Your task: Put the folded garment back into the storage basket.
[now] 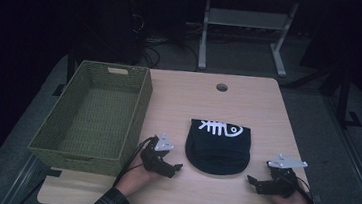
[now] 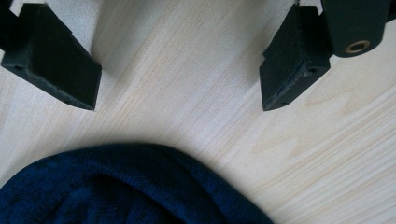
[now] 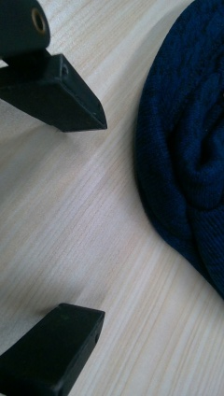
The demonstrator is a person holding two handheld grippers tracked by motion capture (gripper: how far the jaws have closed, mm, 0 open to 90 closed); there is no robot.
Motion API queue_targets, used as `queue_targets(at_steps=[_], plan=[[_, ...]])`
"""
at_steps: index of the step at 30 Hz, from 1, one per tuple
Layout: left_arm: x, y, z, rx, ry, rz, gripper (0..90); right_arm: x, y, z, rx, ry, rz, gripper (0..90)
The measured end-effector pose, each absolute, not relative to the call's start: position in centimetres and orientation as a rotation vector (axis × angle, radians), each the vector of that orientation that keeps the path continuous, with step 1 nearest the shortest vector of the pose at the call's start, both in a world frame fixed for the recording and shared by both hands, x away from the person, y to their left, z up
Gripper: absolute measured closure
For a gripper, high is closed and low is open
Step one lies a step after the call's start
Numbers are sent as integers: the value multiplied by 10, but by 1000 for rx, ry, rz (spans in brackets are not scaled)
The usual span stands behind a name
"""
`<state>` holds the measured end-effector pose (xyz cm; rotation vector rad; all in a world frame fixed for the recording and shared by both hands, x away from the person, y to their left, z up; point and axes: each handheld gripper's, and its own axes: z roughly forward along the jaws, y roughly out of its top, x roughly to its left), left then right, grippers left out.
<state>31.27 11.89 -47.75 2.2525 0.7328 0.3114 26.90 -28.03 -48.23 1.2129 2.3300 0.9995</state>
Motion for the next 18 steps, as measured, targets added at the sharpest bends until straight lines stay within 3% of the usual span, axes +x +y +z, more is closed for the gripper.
queue_targets(at_steps=[5, 18], plan=[[313, 118, -477, 2251, 741, 311, 116, 271, -283, -478, 1225, 2348, 1000, 178], [314, 115, -478, 2243, 746, 317, 115, 285, -284, -453, 1203, 2323, 1091, 674]])
